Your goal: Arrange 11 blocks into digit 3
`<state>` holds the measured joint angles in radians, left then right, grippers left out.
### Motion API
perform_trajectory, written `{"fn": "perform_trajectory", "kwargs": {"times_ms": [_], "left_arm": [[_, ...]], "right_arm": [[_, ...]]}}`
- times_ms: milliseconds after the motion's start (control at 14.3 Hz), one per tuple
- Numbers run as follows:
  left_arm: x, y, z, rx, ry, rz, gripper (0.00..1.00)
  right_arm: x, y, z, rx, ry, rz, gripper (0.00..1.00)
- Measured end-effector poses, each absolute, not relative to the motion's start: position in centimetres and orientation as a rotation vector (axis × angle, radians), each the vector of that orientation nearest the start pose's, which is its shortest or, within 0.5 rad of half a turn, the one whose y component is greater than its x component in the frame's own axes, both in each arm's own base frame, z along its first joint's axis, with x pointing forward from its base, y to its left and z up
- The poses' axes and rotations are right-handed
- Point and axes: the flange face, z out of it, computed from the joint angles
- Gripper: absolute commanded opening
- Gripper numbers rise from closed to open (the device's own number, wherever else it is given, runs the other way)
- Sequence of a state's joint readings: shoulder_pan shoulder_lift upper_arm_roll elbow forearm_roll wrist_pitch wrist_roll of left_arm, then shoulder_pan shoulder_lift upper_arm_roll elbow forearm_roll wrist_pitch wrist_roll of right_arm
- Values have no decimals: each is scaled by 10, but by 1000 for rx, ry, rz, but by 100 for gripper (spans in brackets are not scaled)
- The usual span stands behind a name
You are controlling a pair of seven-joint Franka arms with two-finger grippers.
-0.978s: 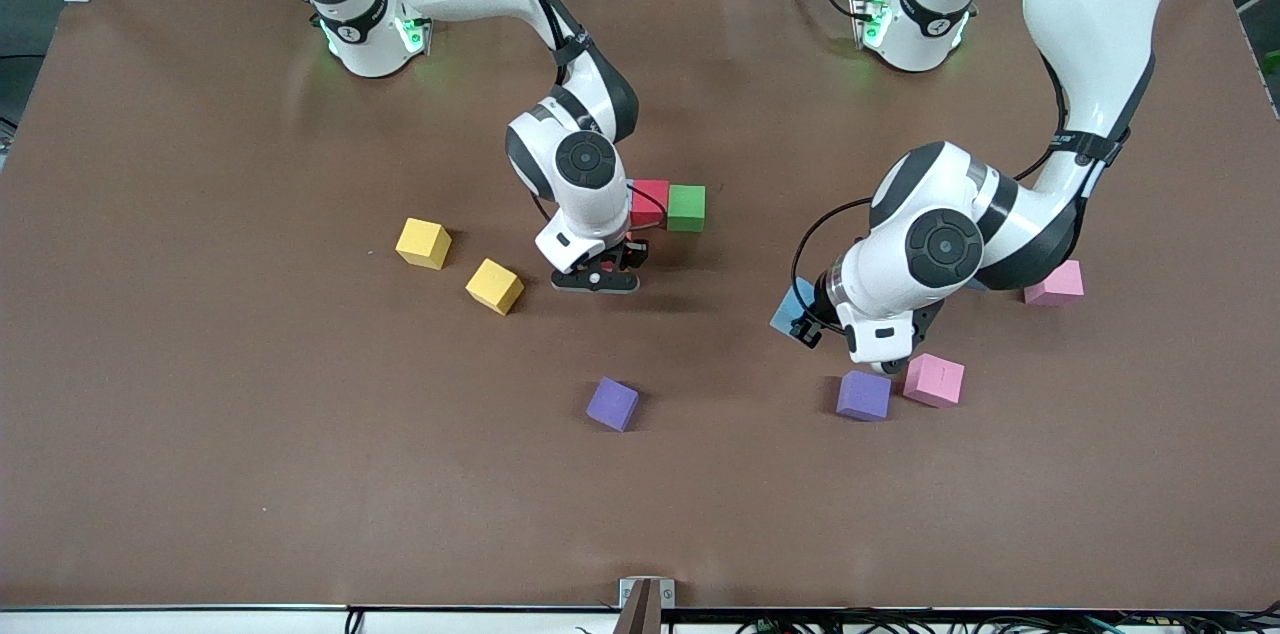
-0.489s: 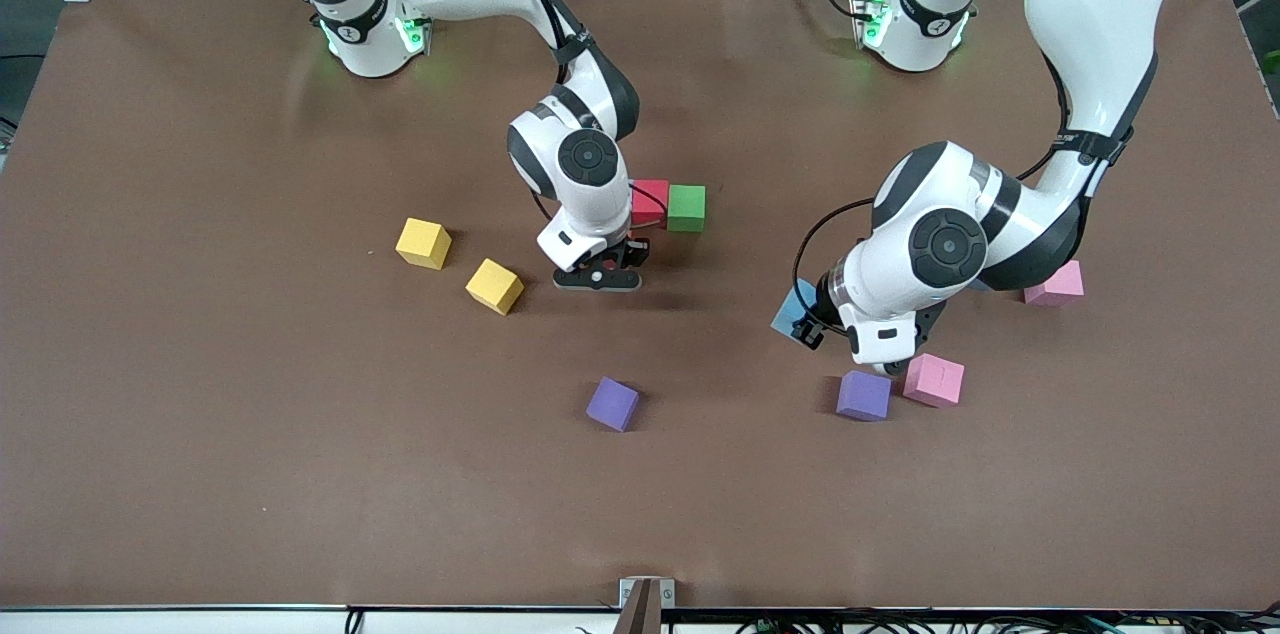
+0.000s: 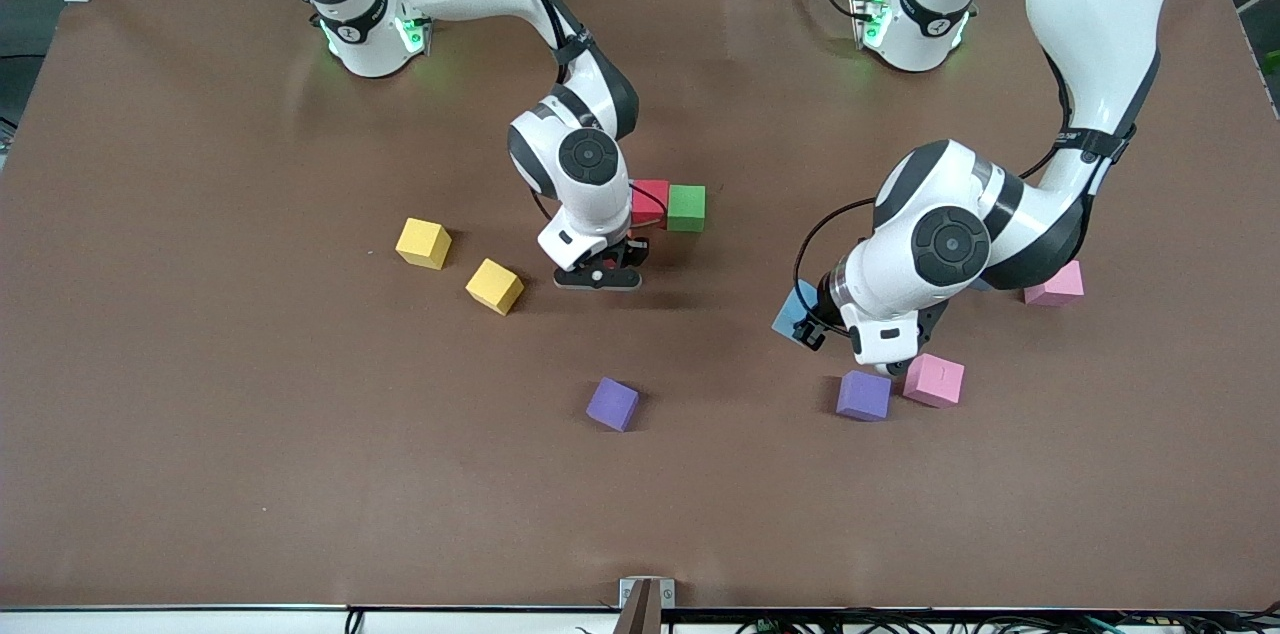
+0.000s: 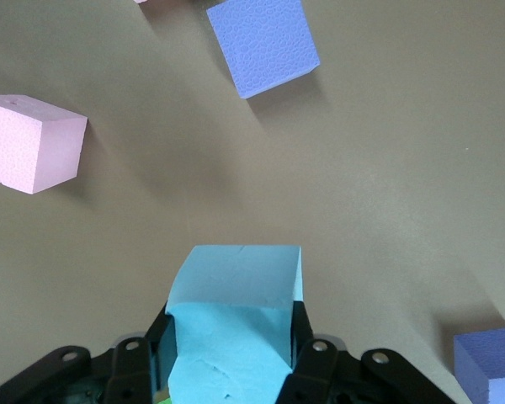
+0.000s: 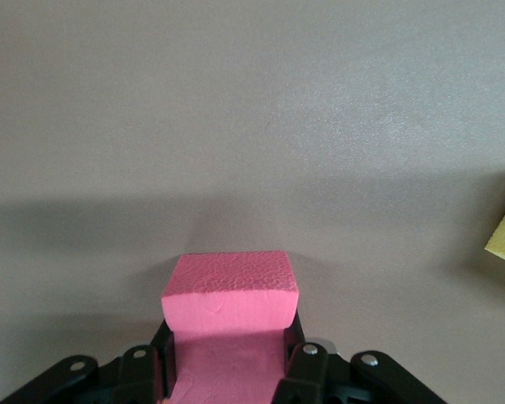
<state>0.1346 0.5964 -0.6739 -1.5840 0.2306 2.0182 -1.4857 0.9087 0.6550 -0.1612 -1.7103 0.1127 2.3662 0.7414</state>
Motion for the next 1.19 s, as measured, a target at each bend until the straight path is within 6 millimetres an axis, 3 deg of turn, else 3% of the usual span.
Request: {"fn": "perform_trajectory", "kwargs": {"times_ms": [419, 629, 1187], "left_arm": [[623, -278, 351, -2863, -1427, 218, 17], [623, -278, 353, -2865, -1428, 214, 15], [628, -269, 362, -2862, -1454, 191, 16]], "right_arm": [[487, 468, 215, -3142, 64, -42, 7], [487, 468, 215, -3141, 67, -43, 21], [487, 468, 215, -3139, 115, -45, 21]]}}
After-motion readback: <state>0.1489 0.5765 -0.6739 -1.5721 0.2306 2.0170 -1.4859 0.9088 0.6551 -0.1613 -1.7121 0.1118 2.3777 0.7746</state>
